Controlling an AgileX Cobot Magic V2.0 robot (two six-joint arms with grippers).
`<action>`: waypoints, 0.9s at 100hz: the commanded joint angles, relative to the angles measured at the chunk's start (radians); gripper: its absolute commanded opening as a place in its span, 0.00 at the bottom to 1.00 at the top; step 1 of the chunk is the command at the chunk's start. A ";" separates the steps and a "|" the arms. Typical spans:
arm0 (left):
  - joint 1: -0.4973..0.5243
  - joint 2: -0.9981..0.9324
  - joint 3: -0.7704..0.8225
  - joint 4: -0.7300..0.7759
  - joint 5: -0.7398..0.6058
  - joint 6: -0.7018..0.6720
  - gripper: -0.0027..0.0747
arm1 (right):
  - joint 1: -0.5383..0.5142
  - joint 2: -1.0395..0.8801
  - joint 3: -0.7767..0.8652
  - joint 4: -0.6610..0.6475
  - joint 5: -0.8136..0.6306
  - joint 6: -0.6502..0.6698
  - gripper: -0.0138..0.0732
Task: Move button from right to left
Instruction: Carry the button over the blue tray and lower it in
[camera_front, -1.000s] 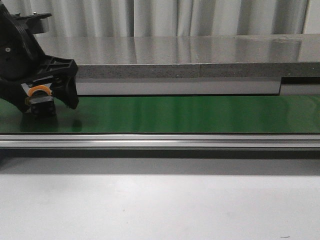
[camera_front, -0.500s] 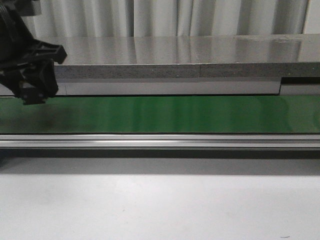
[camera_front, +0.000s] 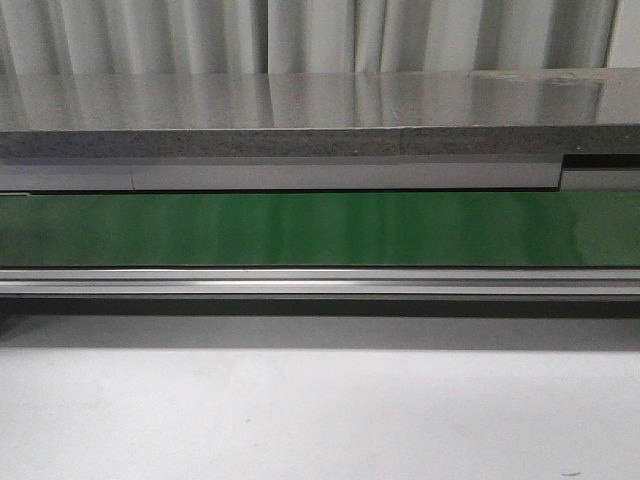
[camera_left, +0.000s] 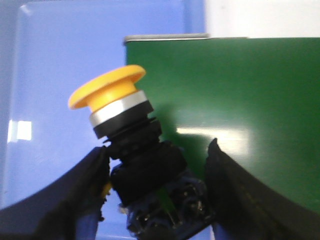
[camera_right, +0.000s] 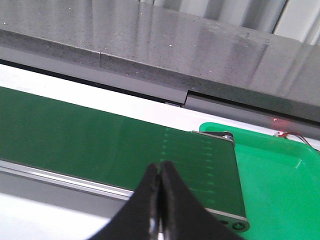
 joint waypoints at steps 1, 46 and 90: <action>0.061 -0.040 -0.015 0.009 -0.059 0.017 0.34 | -0.001 0.009 -0.025 0.018 -0.071 -0.008 0.08; 0.207 0.107 -0.009 0.005 -0.184 0.098 0.34 | -0.001 0.009 -0.025 0.018 -0.071 -0.008 0.08; 0.207 0.236 -0.009 -0.038 -0.266 0.100 0.34 | -0.001 0.009 -0.025 0.018 -0.071 -0.008 0.08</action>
